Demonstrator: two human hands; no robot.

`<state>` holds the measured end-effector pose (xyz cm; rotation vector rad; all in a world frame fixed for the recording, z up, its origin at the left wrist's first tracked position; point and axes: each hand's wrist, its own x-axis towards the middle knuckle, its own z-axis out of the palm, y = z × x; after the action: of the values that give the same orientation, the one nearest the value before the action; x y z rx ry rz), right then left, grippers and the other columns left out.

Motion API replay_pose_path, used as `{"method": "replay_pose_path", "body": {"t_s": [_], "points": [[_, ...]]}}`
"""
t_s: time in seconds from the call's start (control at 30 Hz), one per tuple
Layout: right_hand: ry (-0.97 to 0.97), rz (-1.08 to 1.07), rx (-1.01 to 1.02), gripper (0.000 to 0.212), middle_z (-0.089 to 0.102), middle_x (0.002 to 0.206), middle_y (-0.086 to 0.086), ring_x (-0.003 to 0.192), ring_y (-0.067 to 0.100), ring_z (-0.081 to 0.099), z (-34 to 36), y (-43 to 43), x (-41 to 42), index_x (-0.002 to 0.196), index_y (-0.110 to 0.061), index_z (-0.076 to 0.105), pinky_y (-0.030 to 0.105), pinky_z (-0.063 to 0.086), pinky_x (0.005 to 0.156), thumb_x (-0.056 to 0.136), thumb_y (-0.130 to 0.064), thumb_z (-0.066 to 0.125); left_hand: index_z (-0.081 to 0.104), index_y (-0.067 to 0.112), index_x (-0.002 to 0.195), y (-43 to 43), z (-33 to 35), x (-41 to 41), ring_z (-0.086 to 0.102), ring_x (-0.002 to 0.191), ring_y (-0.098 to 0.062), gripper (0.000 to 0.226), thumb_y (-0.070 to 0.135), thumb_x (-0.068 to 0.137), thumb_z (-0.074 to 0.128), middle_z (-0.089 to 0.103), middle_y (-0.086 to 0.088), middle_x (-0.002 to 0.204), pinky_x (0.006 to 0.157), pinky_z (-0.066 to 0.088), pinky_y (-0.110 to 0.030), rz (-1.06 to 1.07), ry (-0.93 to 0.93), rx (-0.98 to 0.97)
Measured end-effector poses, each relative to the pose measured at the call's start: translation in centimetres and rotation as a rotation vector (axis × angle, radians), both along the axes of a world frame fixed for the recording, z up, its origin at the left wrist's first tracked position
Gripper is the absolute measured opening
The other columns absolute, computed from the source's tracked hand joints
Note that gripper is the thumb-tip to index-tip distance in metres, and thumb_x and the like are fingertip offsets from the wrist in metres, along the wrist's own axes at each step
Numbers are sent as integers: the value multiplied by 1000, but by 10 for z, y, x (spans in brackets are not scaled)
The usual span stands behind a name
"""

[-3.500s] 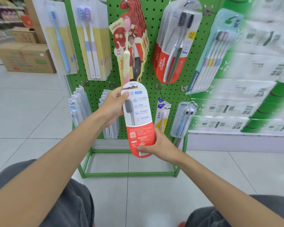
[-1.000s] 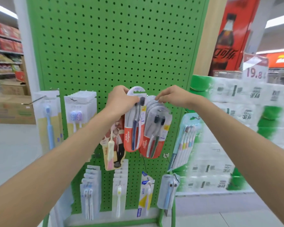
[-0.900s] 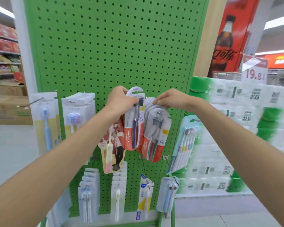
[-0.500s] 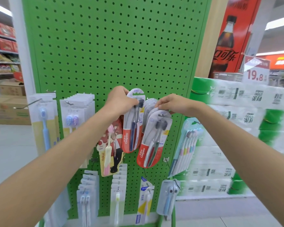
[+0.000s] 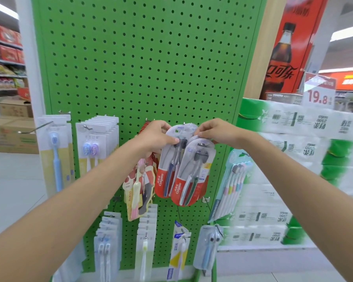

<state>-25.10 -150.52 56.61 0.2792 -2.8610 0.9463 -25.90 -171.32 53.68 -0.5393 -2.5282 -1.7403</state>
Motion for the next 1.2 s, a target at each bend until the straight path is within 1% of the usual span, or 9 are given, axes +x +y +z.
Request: {"method": "replay_pose_path", "body": {"t_s": [0.1,0.27,0.5,0.6,0.7,0.83,0.97,1.07,1.2], "points": [[-17,21,-15,20,64,87,6,78,17,56,1,-2,3,86,-13,66,31,46,73,99,-10,51,54,15,100,-1,-3,-2,67,93,-22,18,11,90,68,65,-6,110,69,60,-45,8,23,-27],[-38,28,-35,23,55,88,11,81,20,44,0,-2,2,85,-14,64,32,37,71,100,-8,48,54,11,106,-2,-2,-5,68,93,-25,20,9,90,67,63,-5,108,72,60,-54,15,16,7],[-39,15,-63,20,52,84,9,66,13,43,-2,-3,3,91,-10,63,22,36,59,101,-8,46,53,14,101,7,-1,-8,68,94,-25,19,11,90,68,64,-6,112,68,60,-47,13,33,-20],[-37,10,-77,18,52,84,10,64,12,42,-3,-3,4,95,-8,62,21,36,57,101,-7,45,53,12,105,11,-1,-8,67,94,-25,20,12,91,67,64,-6,112,57,54,-36,26,54,-36],[-39,9,-93,18,53,79,6,62,11,44,-3,-3,5,95,-8,62,18,37,55,101,-6,45,53,12,107,10,-2,-9,69,90,-25,21,13,92,66,64,-5,111,56,56,-36,29,68,-70],[-35,3,-93,18,51,73,0,59,9,42,-5,-4,4,94,-8,60,18,35,53,102,-6,43,52,11,112,6,-4,-7,66,87,-21,25,13,92,66,60,-3,110,64,61,-41,-21,42,-179],[-41,3,-120,20,51,75,3,61,10,42,-6,-4,3,92,-9,60,20,35,55,101,-6,43,52,9,116,6,-7,-7,66,87,-20,28,10,91,65,60,-4,112,61,61,-42,-71,-77,-78],[-41,-7,-137,20,52,77,5,61,12,43,-6,-4,3,90,-11,60,21,37,56,100,-5,44,53,9,115,9,-10,-10,67,100,-27,28,9,91,67,64,-10,114,72,60,-54,-87,-110,0],[-19,-38,-143,11,54,87,9,68,15,47,-6,-3,5,93,-11,57,23,40,57,98,-6,49,54,11,114,14,-12,-13,63,106,-24,26,11,91,67,64,-8,116,77,59,-55,-131,-103,-3]]}}
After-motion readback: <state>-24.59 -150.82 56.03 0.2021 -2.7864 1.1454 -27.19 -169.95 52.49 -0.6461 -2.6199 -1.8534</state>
